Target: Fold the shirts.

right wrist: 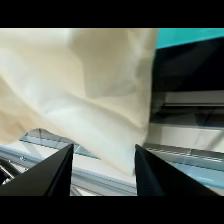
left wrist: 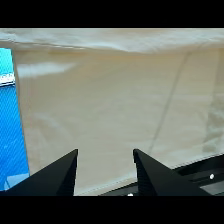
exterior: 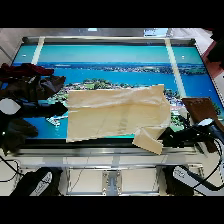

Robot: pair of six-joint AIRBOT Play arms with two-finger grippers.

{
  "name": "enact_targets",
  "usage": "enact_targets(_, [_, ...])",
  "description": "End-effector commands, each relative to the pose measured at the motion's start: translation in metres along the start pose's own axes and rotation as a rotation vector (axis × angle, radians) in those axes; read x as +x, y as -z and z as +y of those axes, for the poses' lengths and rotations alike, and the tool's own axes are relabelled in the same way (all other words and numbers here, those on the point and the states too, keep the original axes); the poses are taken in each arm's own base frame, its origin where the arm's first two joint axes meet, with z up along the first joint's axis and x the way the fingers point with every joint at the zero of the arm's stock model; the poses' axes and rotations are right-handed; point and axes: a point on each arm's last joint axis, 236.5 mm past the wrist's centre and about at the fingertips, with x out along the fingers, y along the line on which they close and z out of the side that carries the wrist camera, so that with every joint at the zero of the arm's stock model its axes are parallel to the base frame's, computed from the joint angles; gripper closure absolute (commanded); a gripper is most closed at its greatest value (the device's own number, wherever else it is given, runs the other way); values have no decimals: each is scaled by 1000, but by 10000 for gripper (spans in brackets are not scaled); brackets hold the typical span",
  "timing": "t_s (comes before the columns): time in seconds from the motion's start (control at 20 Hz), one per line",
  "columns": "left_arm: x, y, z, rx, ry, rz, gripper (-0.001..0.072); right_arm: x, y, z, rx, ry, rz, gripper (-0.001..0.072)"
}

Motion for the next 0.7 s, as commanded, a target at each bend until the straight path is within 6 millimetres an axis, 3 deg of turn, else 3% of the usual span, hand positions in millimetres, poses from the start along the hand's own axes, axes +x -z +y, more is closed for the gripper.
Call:
enact_targets(0.0, [0,2,0,5,0,7,292,8,3,0,-20,45,25,282])
enact_targets(0.05, [0,3,0,9,0,11,293,7,3,-4,-21,58,23,284])
enact_targets(0.1, [0,3,0,9,0,12,293,7,2,-4,-20,57,22,356])
enact_targets(0.25, [0,3,0,9,0,11,293,7,2,-1,-29,48,21,683])
enact_targets(0.55, [0,3,0,12,0,11,293,-2,1,6,-98,40,21,657])
enact_targets(0.65, [0,3,0,11,0,12,293,-21,-17,15,-156,57,-61,477])
